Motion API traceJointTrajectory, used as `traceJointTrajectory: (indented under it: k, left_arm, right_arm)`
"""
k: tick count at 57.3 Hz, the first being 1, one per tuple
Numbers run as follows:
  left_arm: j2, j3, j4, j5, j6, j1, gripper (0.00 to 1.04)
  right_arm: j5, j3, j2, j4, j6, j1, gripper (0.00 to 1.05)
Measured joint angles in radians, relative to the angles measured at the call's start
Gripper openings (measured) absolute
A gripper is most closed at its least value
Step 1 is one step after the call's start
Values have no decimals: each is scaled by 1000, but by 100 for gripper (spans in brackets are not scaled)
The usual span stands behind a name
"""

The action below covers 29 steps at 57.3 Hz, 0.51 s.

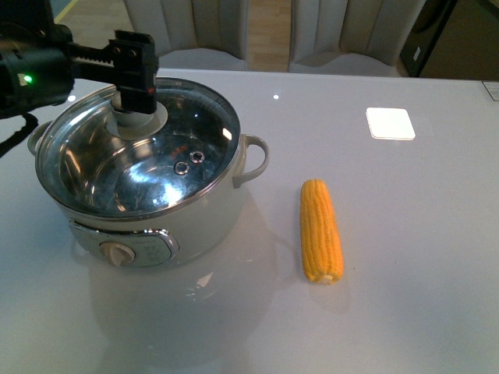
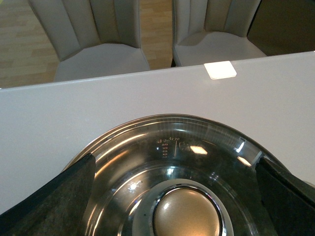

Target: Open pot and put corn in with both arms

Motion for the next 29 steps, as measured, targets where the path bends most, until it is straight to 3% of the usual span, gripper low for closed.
traceJointTrajectory:
  k: [29]
  left_arm:
    - [169, 28, 78, -46, -31, -21, 98]
  right_arm:
    - [0, 0, 0, 0, 0, 0, 96]
